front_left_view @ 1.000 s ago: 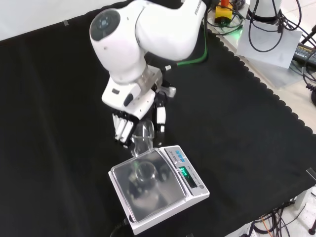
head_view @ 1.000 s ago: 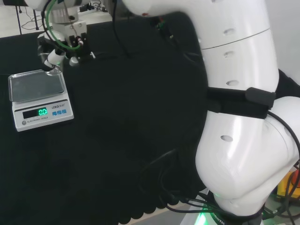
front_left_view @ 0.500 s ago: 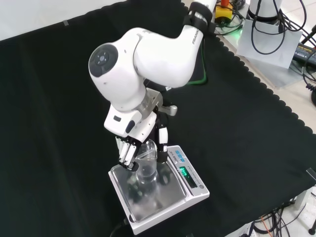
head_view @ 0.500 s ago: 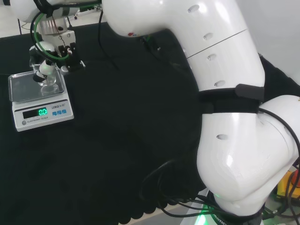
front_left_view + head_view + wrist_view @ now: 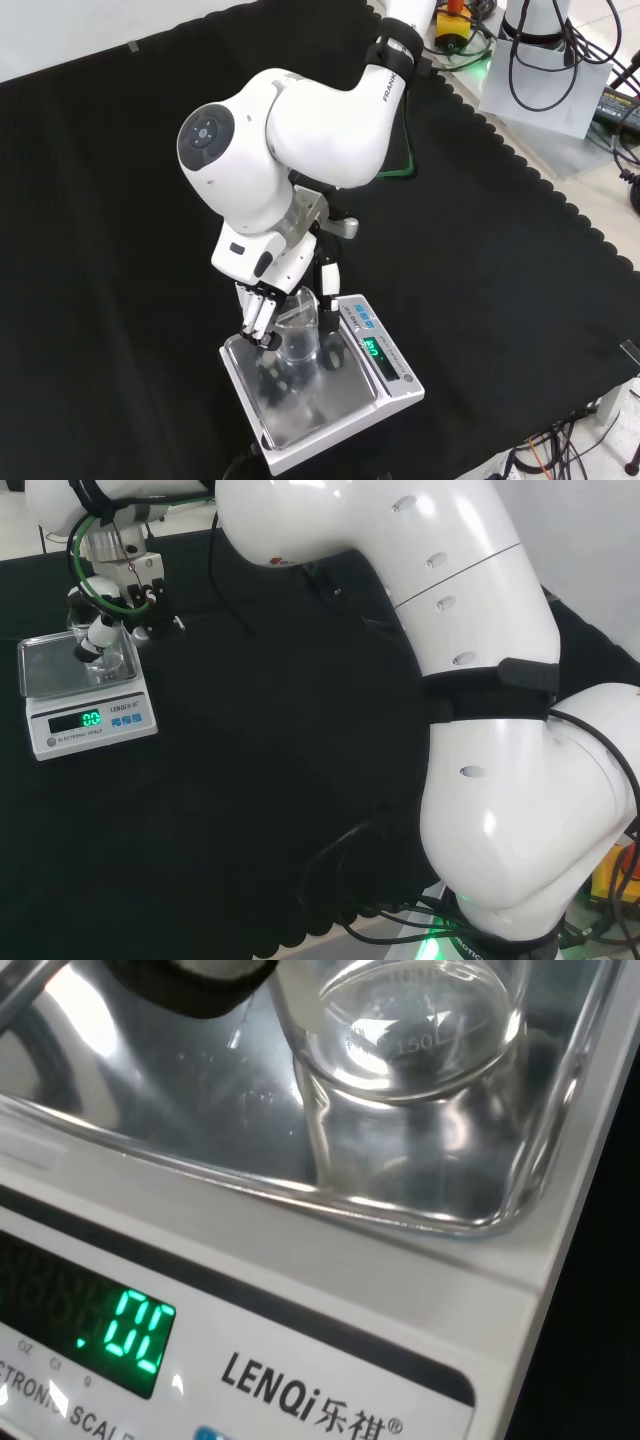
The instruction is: Put the beaker on the electronic balance.
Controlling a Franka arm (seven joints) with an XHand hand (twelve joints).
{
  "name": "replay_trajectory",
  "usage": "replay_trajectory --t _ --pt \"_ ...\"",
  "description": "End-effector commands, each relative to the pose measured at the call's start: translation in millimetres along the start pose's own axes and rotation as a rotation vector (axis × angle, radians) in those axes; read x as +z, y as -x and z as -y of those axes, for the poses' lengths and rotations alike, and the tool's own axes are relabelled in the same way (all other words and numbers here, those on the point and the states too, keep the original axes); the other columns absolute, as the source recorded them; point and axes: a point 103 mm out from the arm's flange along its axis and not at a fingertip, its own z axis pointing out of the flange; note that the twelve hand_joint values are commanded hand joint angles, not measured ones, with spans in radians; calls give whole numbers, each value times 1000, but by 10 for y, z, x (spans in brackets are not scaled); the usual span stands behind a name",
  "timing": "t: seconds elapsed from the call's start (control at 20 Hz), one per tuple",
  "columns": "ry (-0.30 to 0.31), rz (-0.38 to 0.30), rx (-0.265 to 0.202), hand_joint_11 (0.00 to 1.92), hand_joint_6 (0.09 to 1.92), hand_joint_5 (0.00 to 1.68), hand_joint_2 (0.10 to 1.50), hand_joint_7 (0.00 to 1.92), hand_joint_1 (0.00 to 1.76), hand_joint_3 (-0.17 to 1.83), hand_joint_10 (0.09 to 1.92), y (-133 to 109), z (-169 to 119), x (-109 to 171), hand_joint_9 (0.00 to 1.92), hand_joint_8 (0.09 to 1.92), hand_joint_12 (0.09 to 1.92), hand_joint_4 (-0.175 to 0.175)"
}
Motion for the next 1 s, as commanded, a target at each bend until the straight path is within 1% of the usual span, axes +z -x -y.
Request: replay_trajectory --t 0.05,0.15,0.25,0.3,0.35,0.45,0.55,0.75,1.0 --pt "1 -8 -14 819 1130 174 1064 547 1013 -175 1072 -13 45 -25 884 1365 1243 -69" --pt "15 -11 -19 620 700 81 987 409 911 -175 1000 -8 71 -73 754 1238 1322 -35" --pt "31 -14 -24 423 322 29 929 277 802 -175 952 -6 99 -147 611 1123 1407 2" --pt "38 -12 -25 332 177 14 903 218 757 -175 940 -6 117 -197 540 1072 1448 18" --pt "45 -10 -27 260 90 6 883 172 724 -175 932 -8 135 -253 475 1028 1481 32" --pt "61 0 -30 158 87 1 856 114 685 -172 925 -10 182 -395 376 960 1529 50" --pt "79 13 -32 116 87 0 844 88 667 -170 921 -13 242 -552 329 929 1546 57" --pt "107 38 -31 99 87 0 839 75 659 -168 921 -7 376 -828 310 914 1553 60" --pt "123 50 -22 104 87 0 838 78 659 -165 923 44 547 -1002 311 909 1556 62"
